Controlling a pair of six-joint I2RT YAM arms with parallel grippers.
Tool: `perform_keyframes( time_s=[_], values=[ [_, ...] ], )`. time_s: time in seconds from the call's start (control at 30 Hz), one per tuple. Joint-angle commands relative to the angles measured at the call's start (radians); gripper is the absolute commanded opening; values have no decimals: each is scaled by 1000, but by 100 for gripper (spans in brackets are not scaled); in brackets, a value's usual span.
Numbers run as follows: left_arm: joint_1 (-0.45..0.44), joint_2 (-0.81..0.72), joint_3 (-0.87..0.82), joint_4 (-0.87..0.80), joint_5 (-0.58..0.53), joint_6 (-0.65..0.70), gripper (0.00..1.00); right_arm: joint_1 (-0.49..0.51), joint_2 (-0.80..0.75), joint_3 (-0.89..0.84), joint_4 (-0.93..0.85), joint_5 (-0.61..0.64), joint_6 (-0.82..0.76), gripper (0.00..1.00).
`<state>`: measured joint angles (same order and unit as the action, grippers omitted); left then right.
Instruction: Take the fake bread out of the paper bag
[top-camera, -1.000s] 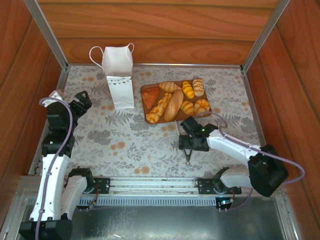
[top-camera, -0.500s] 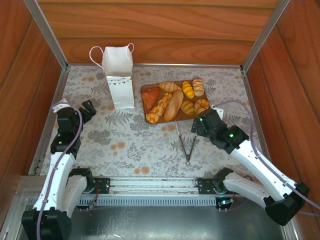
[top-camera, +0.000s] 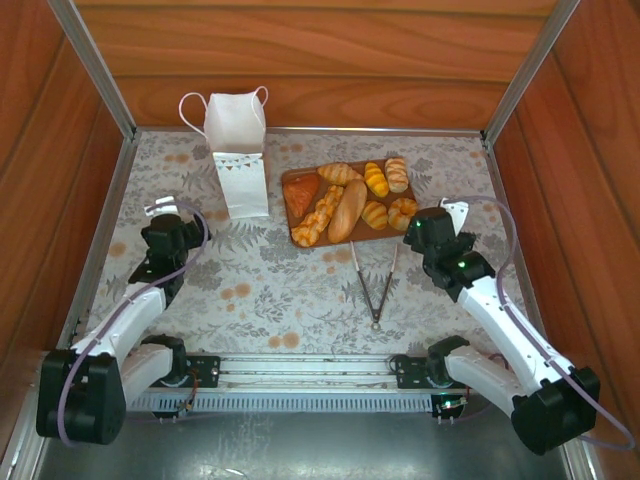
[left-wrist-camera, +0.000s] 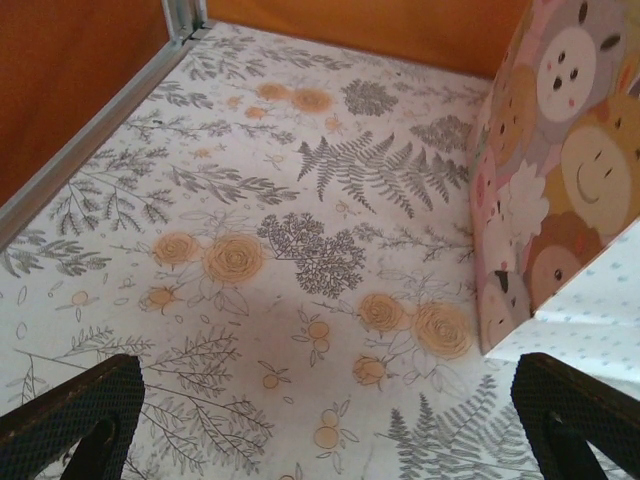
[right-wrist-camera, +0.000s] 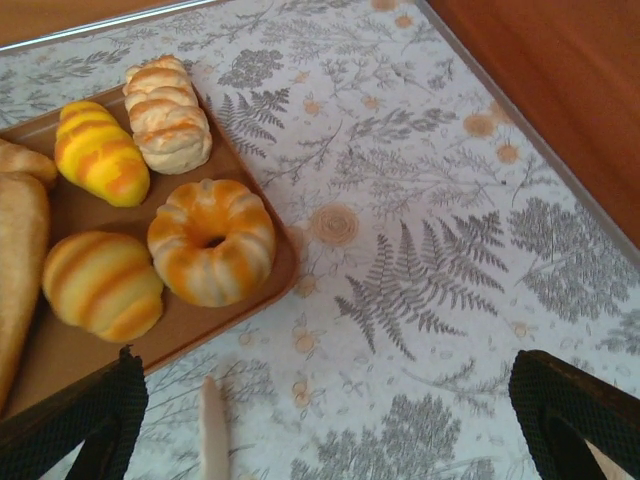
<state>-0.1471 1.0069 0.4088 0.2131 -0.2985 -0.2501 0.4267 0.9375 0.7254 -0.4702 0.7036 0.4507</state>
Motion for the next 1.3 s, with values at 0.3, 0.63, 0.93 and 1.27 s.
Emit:
perform_keyframes(
  time_s=[0.3,0.63,0.93,1.27],
  values=[
    [16,180,-102,405,-22,239,100,-103,18,-206,485,52,-224,100],
    [77,341,-69,535,101,255,100,-165,55,-381,860,-46,-299,100],
    [154,573,-47,748,253,263,100,-191,211,-411,1051,-94,-344,100],
    [173,570,-19,691,190,210,100,-239,392,-380,1237,-210,-422,100]
  ],
)
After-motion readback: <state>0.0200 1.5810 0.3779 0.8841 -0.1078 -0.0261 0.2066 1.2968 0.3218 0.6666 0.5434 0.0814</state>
